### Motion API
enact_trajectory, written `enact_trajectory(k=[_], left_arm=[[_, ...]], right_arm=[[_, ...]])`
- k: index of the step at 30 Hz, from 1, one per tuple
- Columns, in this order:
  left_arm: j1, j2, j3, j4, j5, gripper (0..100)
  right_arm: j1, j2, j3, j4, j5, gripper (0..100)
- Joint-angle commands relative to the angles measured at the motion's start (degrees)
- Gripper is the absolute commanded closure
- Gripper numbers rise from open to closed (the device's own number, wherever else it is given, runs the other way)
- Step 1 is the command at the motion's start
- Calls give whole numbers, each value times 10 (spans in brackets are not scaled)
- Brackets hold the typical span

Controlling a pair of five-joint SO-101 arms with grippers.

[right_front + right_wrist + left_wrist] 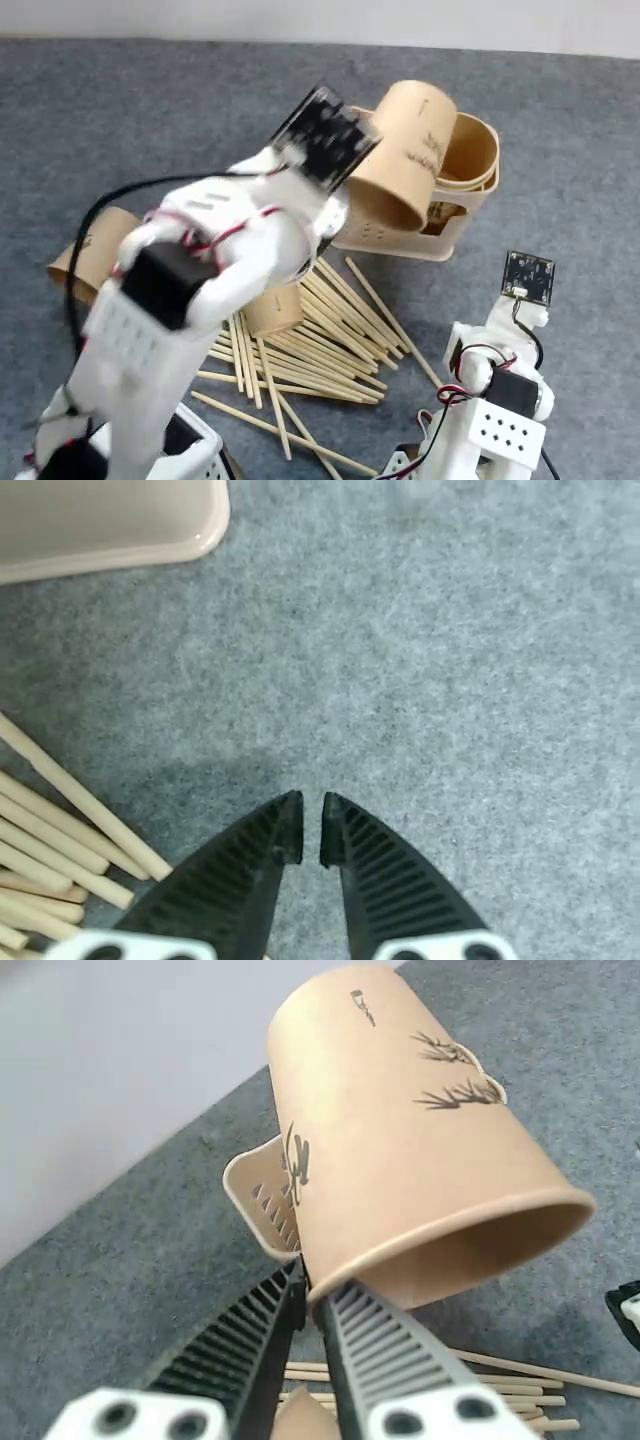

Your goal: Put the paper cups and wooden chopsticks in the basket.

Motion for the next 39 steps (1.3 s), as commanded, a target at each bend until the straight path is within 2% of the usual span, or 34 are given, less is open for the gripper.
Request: enact_trajectory(k=[1,11,18,23,26,30,39], left_arm=[[4,90,-129,36,4,994],[6,293,-387,174,4,994],[8,384,-493,227,4,993],[8,406,-507,228,4,980],[8,406,-507,225,6,893],[7,409,-508,222,57,784],[7,411,-508,135,70,776]], right_arm=[[10,-7,-1,-10,-6,952],[9,-7,-1,-10,-4,952],[9,-7,-1,-10,-4,952],[9,-7,-1,-10,-4,952],[9,-7,0,-10,-4,952],[8,-7,0,-10,-4,952],[7,-7,0,-10,-4,952]])
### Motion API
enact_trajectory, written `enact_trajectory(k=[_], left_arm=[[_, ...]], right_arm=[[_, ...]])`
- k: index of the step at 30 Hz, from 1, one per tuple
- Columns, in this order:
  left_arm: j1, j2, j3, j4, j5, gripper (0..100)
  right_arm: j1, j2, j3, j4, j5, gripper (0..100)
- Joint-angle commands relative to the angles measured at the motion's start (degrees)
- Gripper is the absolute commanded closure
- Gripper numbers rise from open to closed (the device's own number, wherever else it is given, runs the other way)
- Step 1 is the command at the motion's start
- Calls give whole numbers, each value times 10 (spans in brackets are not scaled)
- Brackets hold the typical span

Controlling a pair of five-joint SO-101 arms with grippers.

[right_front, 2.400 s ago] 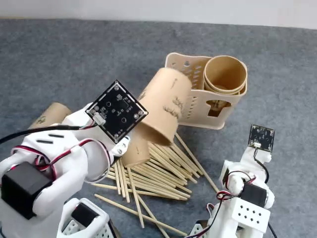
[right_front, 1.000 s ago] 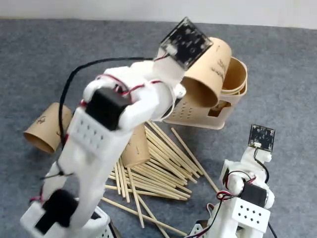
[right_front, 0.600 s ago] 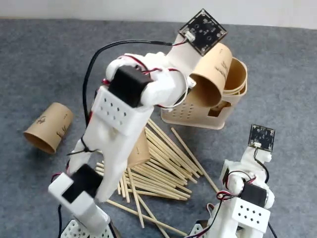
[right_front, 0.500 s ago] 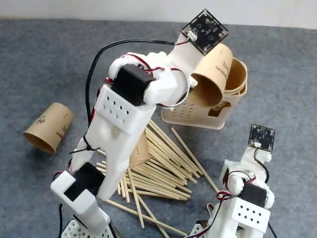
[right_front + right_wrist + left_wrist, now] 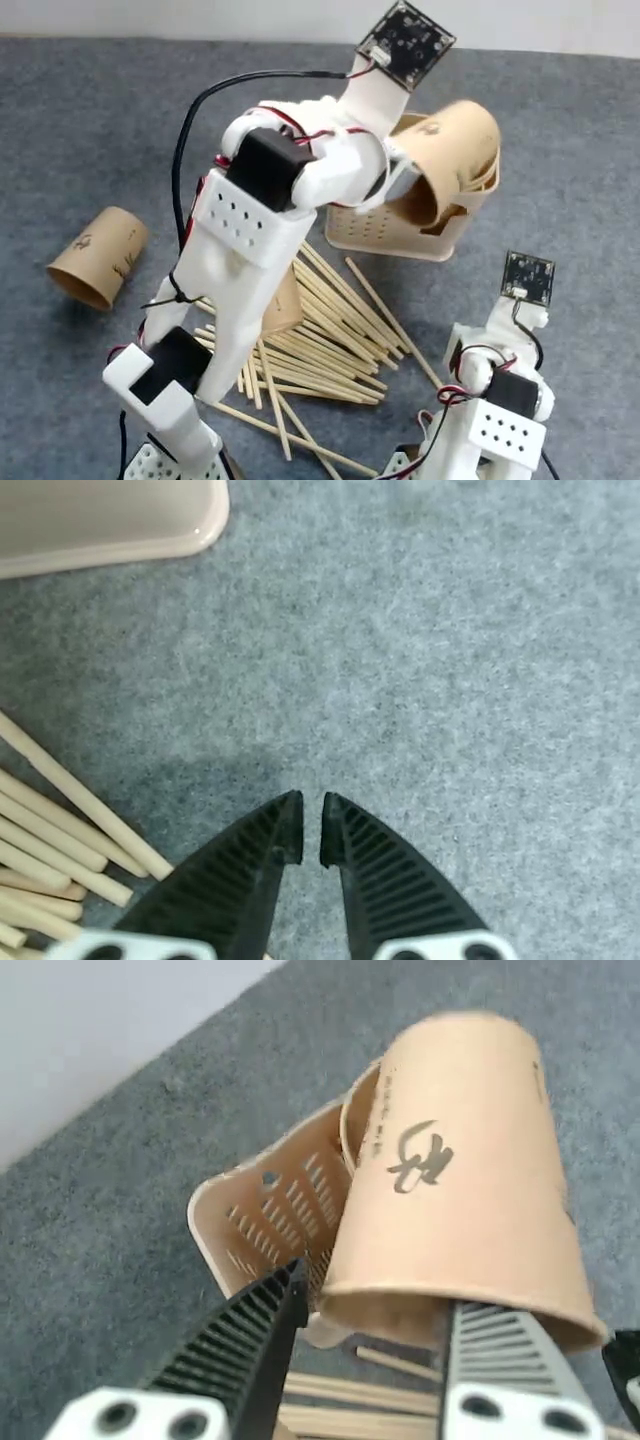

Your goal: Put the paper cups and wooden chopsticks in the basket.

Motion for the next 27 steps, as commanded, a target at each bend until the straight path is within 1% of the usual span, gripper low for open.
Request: enact_trajectory(k=[1,6,11,15,23,27], left_arm=[[9,-4,-29,-50,7,776],[10,-4,-29,-89,50,776],[10,-3,-25,-132,57,776],[10,-2,-24,-174,98,776],[33,41,21,-249,99,776],[56,72,19,-264,99,776]], right_arm=[[7,-7,-4,-10,-4,952],[7,-7,-4,-10,-4,952],[7,-7,-4,-10,-4,952],[7,-7,-4,-10,-4,952],[7,-7,-4,-10,-4,952],[7,-7,-4,-10,-4,952]])
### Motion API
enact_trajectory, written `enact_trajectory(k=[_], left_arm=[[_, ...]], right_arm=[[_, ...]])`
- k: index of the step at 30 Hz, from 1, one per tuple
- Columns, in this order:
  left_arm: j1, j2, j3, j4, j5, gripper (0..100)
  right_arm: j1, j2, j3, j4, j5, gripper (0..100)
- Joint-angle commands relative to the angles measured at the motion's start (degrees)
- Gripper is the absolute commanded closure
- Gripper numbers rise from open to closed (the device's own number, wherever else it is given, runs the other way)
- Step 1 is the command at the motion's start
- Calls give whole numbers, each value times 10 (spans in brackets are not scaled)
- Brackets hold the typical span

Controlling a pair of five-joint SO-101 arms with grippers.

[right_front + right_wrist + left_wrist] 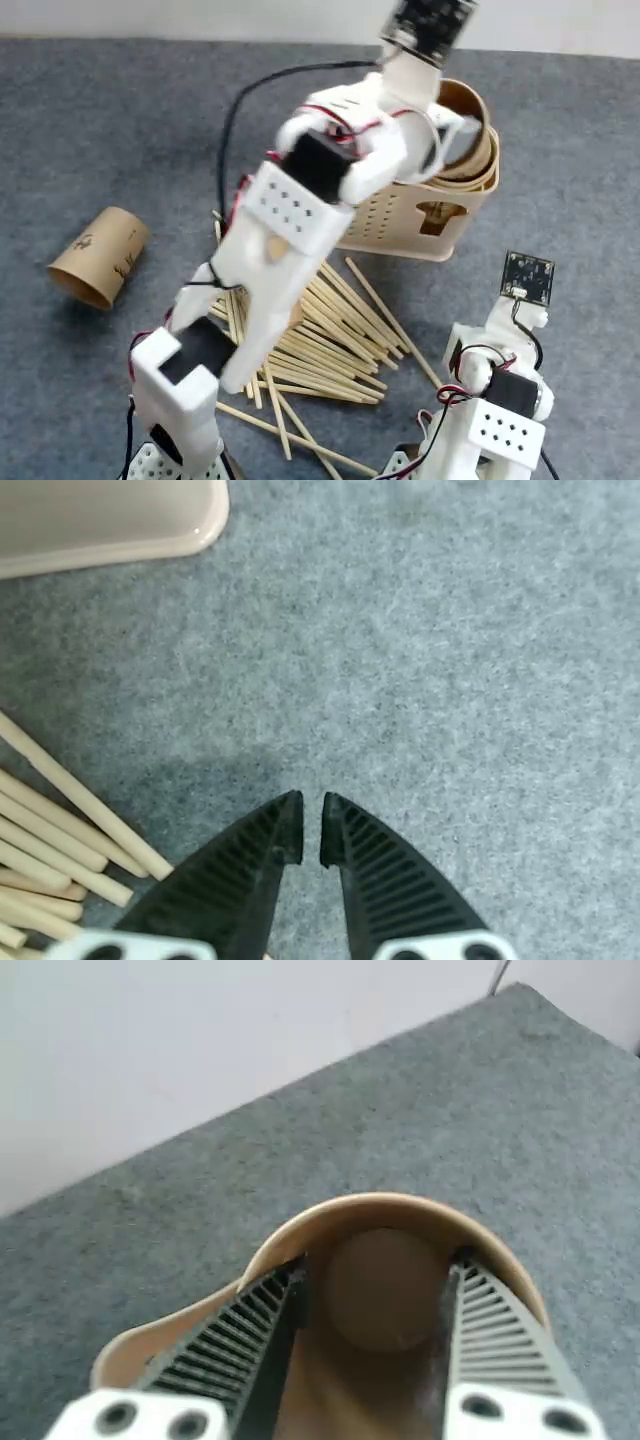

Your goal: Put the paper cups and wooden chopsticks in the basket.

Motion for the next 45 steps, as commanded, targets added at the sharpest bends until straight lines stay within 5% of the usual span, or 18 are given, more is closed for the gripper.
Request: enact_trajectory(k=[1,14,31,37,45], left_arm=[[35,11,-7,-30,6,776],[29,15,-15,-40,3,776],[-29,-192,-19,242,17,776],[-134,-250,-16,324,72,776],[-309,-360,102,333,80,773]], right_arm=[[7,-7,-4,-10,-4,952],[7,-7,-4,-10,-4,952],[6,-7,-4,-10,-4,952],[6,-7,8,-22,-4,952],[6,-7,8,-23,-4,952]])
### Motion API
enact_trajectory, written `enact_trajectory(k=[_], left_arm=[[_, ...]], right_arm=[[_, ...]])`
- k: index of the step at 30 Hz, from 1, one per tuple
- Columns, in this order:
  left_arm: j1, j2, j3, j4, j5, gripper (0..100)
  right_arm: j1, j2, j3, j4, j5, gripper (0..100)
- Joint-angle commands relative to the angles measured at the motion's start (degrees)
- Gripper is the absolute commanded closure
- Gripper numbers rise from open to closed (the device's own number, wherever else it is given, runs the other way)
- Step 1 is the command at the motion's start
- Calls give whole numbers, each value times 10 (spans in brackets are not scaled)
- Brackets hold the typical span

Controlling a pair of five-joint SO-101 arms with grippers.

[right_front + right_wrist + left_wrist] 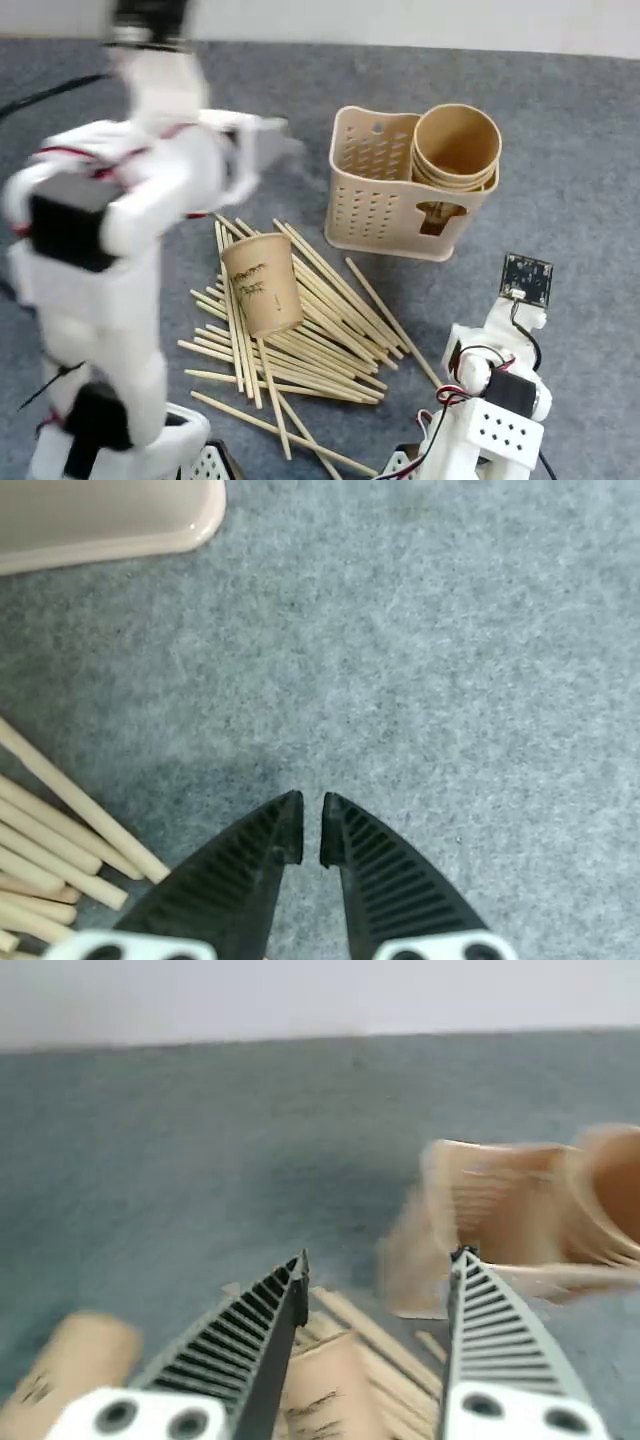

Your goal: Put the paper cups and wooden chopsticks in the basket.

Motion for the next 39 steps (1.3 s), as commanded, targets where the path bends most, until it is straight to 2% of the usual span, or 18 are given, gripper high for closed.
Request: enact_trajectory(k=[1,7,14,20,28,33,39], left_arm=[[-78,-87,74,4,12,772],[-140,-160,198,4,11,772],[-223,-175,324,7,9,770],[-320,-175,405,7,-8,695],[-442,-175,504,2,-78,692],[-493,-175,611,-78,-100,691],[-491,-175,735,-200,-101,691]], right_arm=[[5,-7,-6,-11,-4,952],[5,-7,-6,-11,-4,952],[5,-7,-6,-11,-4,952],[5,-7,-6,-11,-4,952],[5,-7,-6,-11,-4,952],[4,-7,-6,-11,-4,952],[4,-7,-5,-11,-4,952]])
